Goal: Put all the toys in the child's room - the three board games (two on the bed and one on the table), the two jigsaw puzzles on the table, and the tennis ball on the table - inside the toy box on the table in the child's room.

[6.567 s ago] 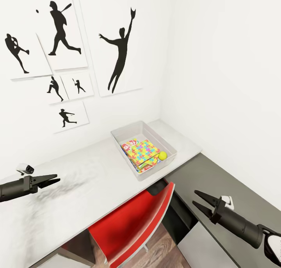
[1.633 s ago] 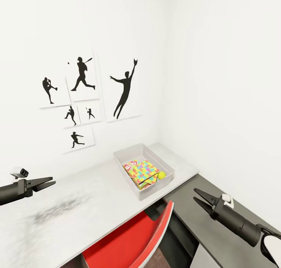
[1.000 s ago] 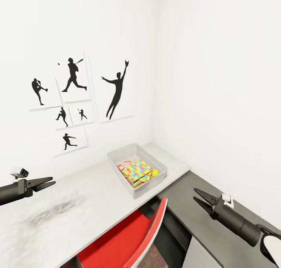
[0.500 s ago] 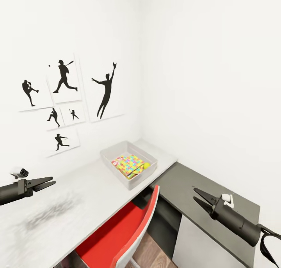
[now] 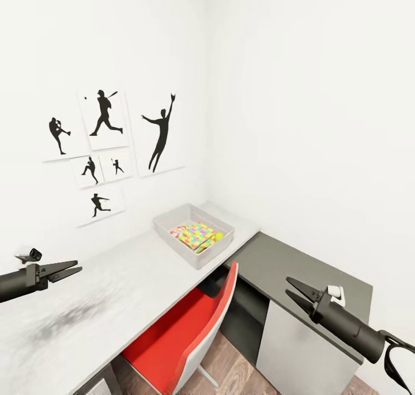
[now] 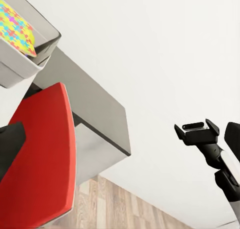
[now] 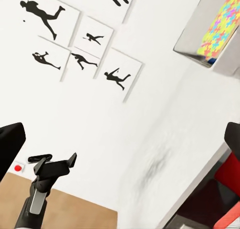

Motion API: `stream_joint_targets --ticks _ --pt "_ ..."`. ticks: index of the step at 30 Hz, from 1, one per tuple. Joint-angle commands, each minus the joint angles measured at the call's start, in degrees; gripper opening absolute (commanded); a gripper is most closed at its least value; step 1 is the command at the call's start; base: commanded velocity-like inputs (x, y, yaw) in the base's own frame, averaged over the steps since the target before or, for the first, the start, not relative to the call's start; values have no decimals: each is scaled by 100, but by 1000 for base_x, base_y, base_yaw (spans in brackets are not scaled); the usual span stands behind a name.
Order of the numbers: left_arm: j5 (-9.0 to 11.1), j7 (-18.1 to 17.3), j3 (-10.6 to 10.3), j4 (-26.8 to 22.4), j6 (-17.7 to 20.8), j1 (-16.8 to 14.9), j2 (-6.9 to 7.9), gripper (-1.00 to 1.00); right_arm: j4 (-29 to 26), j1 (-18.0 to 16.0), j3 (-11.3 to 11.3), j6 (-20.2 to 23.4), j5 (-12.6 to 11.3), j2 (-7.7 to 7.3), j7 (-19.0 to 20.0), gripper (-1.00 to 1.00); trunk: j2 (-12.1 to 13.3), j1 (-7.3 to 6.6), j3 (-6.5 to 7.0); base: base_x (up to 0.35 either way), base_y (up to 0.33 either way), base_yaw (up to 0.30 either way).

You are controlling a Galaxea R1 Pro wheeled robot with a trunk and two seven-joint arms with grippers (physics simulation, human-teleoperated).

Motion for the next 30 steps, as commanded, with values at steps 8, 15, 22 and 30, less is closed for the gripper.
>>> stream_joint_targets --ticks 8,15,22,30 --pt "-3 -25 23 1 61 -2 1 100 1 -4 -9 29 -7 6 10 100 -9 2 0 -54 20 -38" --pt "-2 -25 30 1 61 -2 1 100 1 -4 -10 31 -7 5 16 100 -9 2 29 -8 3 -191" --pt "-2 -25 29 1 61 -2 1 100 1 -4 -10 31 -7 4 18 100 -9 2 63 -1 0 -236" --pt "-3 -25 29 1 61 -2 1 100 1 -4 -8 31 -7 8 15 100 -9 2 103 0 0 -243"
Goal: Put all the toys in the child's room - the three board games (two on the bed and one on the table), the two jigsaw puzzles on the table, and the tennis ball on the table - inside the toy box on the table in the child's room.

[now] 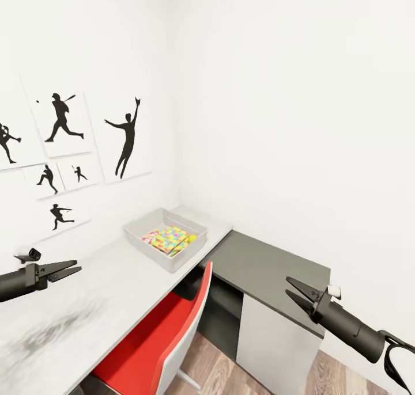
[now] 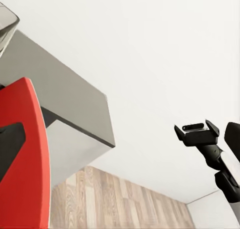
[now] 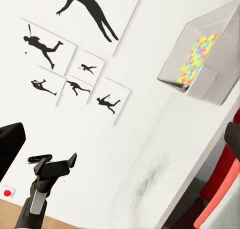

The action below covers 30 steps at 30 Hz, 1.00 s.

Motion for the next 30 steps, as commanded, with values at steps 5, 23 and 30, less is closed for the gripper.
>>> stream_joint_targets --ticks 5,23,30 --pt "-5 -24 0 -1 61 2 2 100 3 -4 -4 33 -6 -1 8 100 -4 2 23 0 0 -244" --pt "-8 -24 8 -1 61 1 2 100 7 -4 -5 33 -6 -1 10 100 -4 2 104 -84 0 -226" --pt "-8 -24 9 -1 61 1 2 100 4 -4 0 33 -6 -3 6 100 -4 2 107 -39 0 -37"
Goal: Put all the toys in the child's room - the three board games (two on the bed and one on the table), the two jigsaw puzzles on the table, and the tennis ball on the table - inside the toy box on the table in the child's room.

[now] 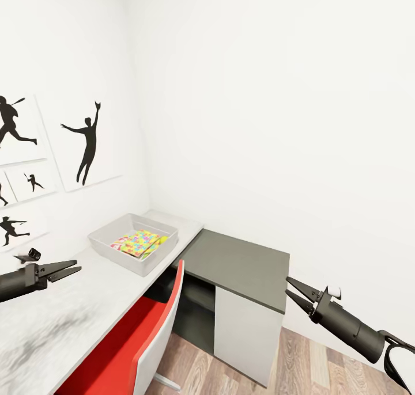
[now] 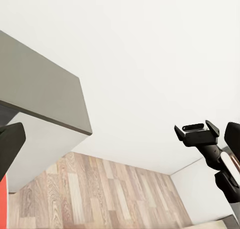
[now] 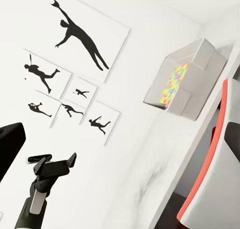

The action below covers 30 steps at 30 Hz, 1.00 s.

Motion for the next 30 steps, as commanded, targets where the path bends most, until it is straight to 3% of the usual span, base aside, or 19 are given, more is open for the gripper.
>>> stream_joint_targets --ticks 1,12,30 --pt "-7 -25 0 1 61 -1 1 100 2 -2 -6 33 -6 -1 10 100 -4 2 -2 -10 0 -10" --pt "-7 -25 0 1 61 -1 1 100 1 -2 -11 34 -6 4 9 100 -4 2 5 -14 0 -30" --pt "-6 -25 0 0 61 -1 1 100 1 -2 -12 34 -8 4 15 100 -4 2 88 -138 0 -223"
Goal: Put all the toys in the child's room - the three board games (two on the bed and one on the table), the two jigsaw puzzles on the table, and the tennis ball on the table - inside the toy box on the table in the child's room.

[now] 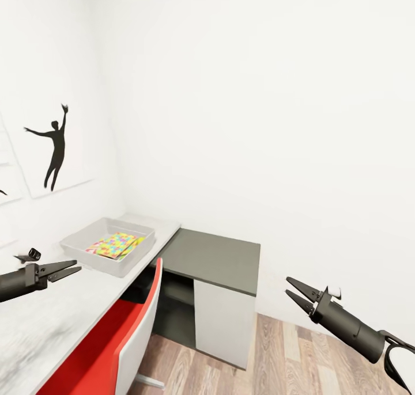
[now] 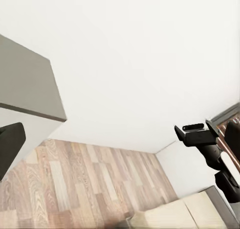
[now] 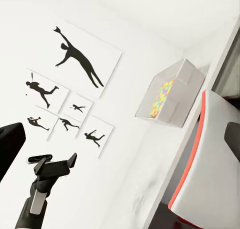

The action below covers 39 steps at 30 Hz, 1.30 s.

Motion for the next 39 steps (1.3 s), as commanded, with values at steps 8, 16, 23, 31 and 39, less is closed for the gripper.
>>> stream_joint_targets --ticks 8,16,23,31,39 --pt "-7 -24 1 0 61 2 2 100 3 -4 -5 34 -7 1 10 100 -4 2 38 -19 0 -243" --pt "-6 -24 1 -2 61 1 2 100 4 -4 -3 34 -11 0 12 100 -4 2 78 -2 0 -243" --pt "-4 -24 -2 -3 61 2 2 100 5 -4 2 34 -13 1 6 100 -4 2 113 0 0 -243" --pt "-2 -24 -4 0 61 5 2 100 11 -4 1 28 -8 1 4 100 -4 2 150 0 0 -217" --pt "-2 -24 -7 -3 61 2 2 100 12 -4 -4 25 -5 1 4 100 -4 2 160 0 0 -59"
